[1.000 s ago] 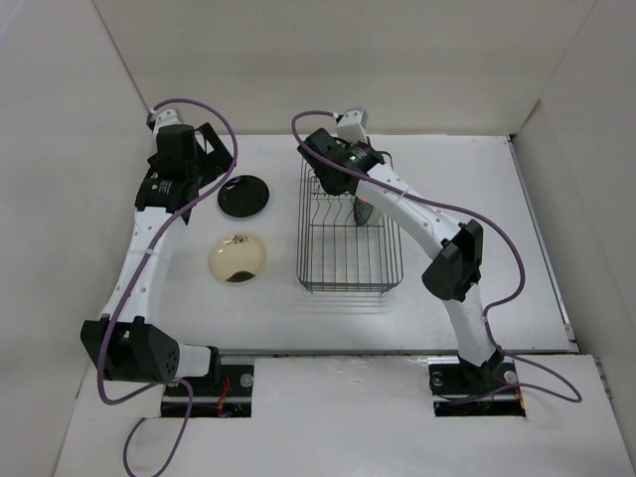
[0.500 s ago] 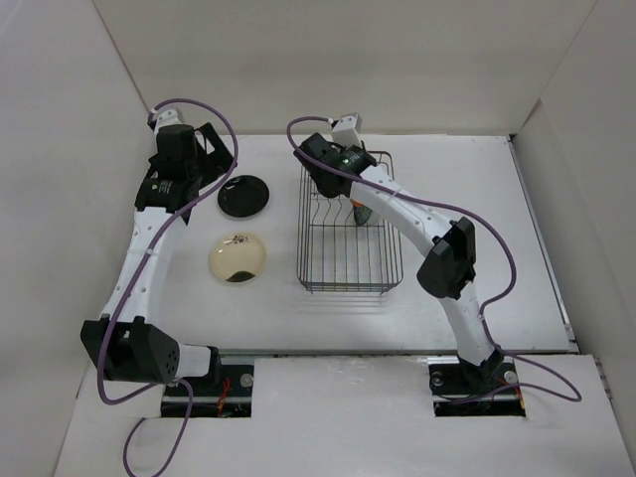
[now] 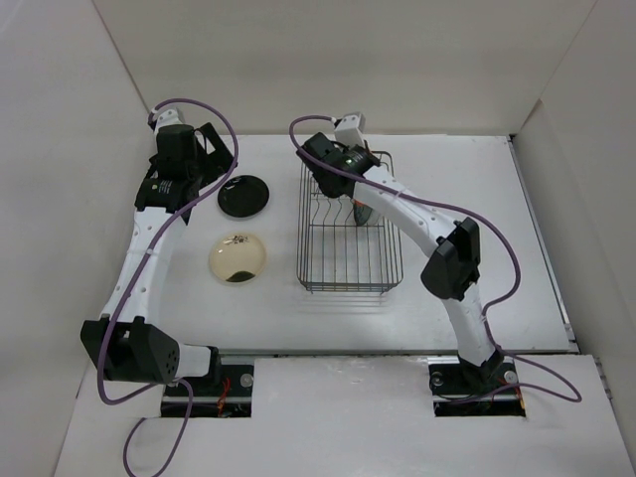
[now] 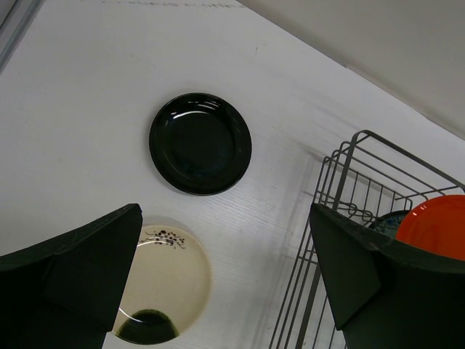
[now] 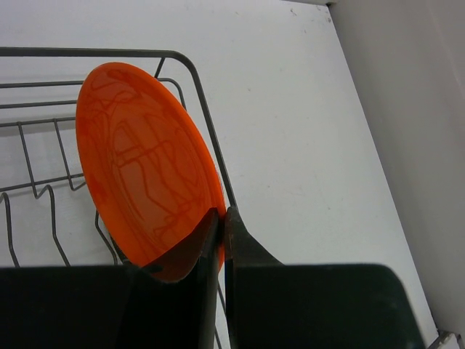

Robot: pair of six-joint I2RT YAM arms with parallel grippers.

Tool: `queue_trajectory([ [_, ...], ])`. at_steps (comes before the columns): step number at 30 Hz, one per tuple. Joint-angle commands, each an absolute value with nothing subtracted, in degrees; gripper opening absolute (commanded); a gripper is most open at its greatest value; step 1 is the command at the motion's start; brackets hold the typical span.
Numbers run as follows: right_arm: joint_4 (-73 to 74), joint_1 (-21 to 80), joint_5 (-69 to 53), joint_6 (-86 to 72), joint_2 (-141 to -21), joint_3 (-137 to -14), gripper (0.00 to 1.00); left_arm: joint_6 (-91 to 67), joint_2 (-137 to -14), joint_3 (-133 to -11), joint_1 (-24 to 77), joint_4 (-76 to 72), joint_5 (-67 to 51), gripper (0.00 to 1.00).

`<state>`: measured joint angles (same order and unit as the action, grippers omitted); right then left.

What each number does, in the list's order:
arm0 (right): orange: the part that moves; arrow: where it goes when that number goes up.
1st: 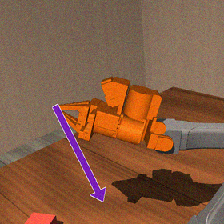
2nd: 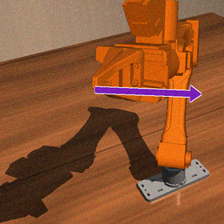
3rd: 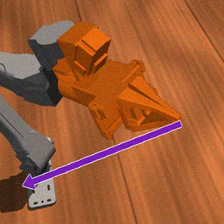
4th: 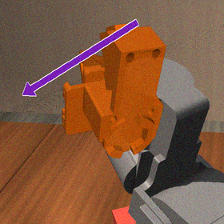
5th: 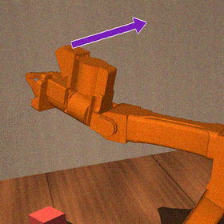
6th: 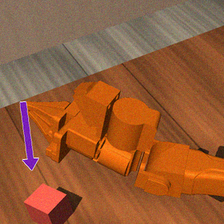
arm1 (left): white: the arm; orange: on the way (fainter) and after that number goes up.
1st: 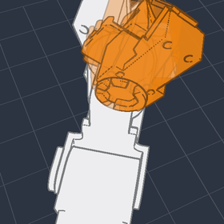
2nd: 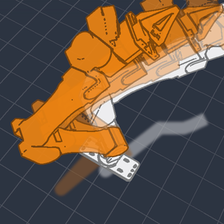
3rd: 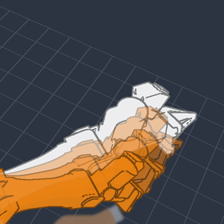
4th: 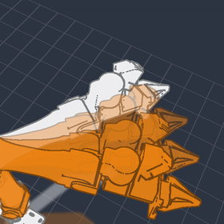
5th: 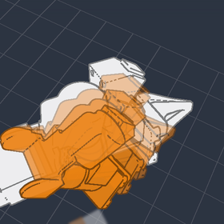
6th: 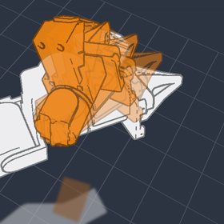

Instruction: Load the plates into the dish rack

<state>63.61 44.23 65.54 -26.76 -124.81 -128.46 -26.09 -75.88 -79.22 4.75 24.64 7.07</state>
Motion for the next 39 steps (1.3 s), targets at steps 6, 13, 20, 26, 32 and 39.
queue_trajectory([
  [6,62.8,43.8,68.5,-26.5,-119.7,-128.8,0.0,-26.5,-73.3,-79.6,4.6,22.9,6.1,1.0],
  [13,63.4,43.8,69.0,-26.5,-120.2,-127.6,0.0,-26.5,-73.3,-79.6,4.6,22.9,6.1,1.0],
  [20,63.4,43.2,69.0,-26.5,-121.9,-127.1,0.0,-26.5,-73.3,-79.6,4.6,22.9,5.5,1.0],
  [26,63.4,43.2,67.9,-27.1,-123.0,-127.1,0.0,-26.5,-73.3,-79.6,4.6,22.9,5.5,1.0],
  [32,63.4,43.2,66.8,-27.1,-124.2,-127.6,0.0,-26.5,-73.3,-79.6,4.6,22.9,5.5,1.0],
  [39,63.4,44.3,65.7,-27.6,-125.9,-127.6,0.0,-26.5,-73.3,-79.6,4.6,22.9,6.1,1.0],
])
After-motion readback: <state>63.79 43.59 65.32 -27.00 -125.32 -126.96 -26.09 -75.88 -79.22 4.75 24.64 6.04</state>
